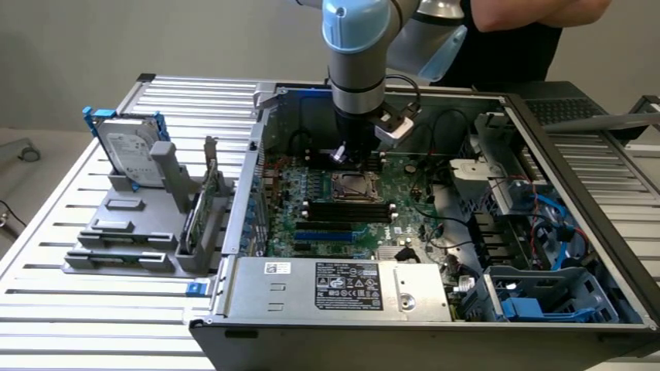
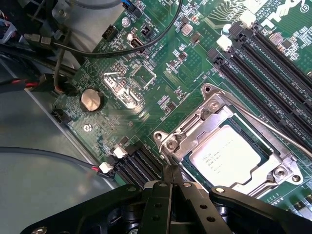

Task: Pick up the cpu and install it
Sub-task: 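Install the first cpu locking lever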

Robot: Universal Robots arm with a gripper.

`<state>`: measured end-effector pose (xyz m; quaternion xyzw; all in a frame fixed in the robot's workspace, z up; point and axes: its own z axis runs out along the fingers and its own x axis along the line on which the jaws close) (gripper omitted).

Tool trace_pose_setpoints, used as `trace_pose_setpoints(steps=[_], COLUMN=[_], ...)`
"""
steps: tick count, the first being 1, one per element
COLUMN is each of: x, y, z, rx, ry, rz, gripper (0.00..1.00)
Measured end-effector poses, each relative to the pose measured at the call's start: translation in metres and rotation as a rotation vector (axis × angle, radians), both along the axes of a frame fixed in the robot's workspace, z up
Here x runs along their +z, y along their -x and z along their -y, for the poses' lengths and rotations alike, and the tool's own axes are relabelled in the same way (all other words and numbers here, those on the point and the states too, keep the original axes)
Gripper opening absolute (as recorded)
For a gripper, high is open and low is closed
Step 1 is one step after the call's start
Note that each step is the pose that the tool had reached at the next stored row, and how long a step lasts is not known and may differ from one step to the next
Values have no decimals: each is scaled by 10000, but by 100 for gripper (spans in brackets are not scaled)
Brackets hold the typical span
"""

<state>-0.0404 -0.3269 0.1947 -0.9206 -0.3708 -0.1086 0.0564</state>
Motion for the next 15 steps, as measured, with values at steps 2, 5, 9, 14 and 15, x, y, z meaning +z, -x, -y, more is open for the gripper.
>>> trace_pose_setpoints(steps=[2,5,9,14,15], x=[-1,1,0,24,32], y=[-2,-3,-3,-4,-4], z=[-1,0,1,8,10], rx=[-2,-3,-16,-75,-83], ry=[-9,-25,-46,-52,-53], rz=[2,-1,-1,-30,-39], gripper=[11,11,11,11,11])
